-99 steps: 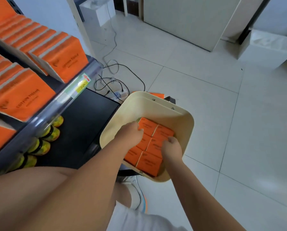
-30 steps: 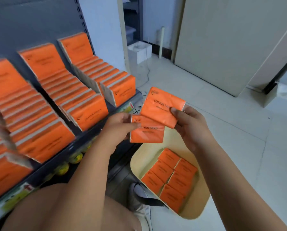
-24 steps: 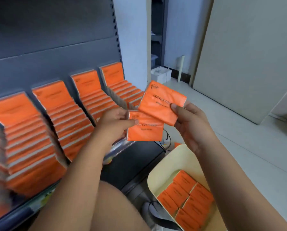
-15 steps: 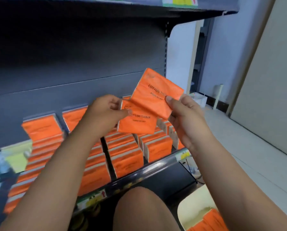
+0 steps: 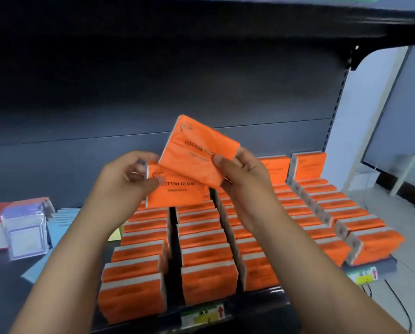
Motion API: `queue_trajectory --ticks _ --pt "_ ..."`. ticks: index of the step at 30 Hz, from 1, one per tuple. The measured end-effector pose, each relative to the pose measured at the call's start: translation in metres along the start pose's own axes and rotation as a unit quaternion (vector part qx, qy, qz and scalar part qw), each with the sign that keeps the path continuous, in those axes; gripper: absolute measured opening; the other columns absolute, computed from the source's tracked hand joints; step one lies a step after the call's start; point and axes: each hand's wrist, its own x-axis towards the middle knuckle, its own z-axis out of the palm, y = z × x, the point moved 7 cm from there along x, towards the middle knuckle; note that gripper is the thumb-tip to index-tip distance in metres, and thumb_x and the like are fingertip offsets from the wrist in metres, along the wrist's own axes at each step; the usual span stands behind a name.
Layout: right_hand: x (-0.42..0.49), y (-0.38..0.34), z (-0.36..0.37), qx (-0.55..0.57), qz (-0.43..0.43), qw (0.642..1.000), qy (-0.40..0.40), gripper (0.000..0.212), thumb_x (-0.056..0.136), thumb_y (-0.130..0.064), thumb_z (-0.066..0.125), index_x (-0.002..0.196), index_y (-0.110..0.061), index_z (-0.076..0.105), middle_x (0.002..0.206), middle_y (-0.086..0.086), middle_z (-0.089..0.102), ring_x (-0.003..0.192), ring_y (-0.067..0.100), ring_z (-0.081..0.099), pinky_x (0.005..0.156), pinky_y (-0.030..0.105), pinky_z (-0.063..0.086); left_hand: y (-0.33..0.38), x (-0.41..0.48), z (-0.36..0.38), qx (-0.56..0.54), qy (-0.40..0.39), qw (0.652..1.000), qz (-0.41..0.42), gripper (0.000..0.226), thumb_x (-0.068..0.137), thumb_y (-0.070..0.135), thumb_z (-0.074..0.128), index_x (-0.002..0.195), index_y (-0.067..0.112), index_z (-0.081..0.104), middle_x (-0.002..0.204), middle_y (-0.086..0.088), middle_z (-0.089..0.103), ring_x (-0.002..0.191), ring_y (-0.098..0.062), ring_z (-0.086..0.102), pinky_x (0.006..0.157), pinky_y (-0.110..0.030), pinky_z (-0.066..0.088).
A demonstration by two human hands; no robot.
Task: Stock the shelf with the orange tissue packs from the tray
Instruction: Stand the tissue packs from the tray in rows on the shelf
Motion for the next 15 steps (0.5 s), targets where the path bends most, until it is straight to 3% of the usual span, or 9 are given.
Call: queue_trajectory --ticks 5,8,12,15 --pt "0.024 0.036 0.017 -0.023 0.000 1.000 -0.004 0.027 0.095 -0.001 0.063 0.123 0.000 0.064 0.108 0.013 0.076 0.099 0.025 0.074 0.085 0.034 0.060 -0.047 0.023 -0.027 0.006 0.014 1.000 -0.024 0.027 0.087 0.002 0.077 0.101 0.025 0.071 0.100 -0.008 0.070 0.086 -0.028 0.074 0.077 -0.051 0.064" --pt "0.041 0.045 0.005 -0.041 -0.021 0.999 0.029 0.025 0.095 0.002 0.061 0.120 0.000 0.063 0.097 0.006 0.078 0.090 0.019 0.075 0.074 0.027 0.058 -0.073 0.039 -0.032 -0.003 0.036 0.999 -0.037 0.026 0.089 0.003 0.075 0.098 0.025 0.067 0.104 -0.008 0.068 0.089 -0.035 0.073 0.074 -0.053 0.063" --pt "0.071 0.044 -0.012 -0.127 -0.022 0.989 0.067 0.033 0.092 -0.003 0.068 0.125 -0.002 0.064 0.105 0.010 0.077 0.091 0.020 0.075 0.073 0.030 0.057 -0.097 0.060 -0.031 0.023 0.060 0.997 -0.044 0.026 0.087 -0.001 0.074 0.100 0.021 0.068 0.098 -0.003 0.070 0.085 -0.023 0.069 0.065 -0.027 0.056" --pt "0.089 0.045 -0.016 -0.162 -0.017 0.984 0.077 0.032 0.089 -0.006 0.072 0.120 -0.008 0.068 0.108 0.011 0.077 0.092 0.022 0.075 0.077 0.034 0.058 -0.115 0.072 -0.027 0.056 0.053 0.995 -0.058 0.029 0.085 -0.004 0.071 0.097 0.022 0.068 0.091 0.002 0.070 0.087 -0.021 0.070 0.070 -0.032 0.057"
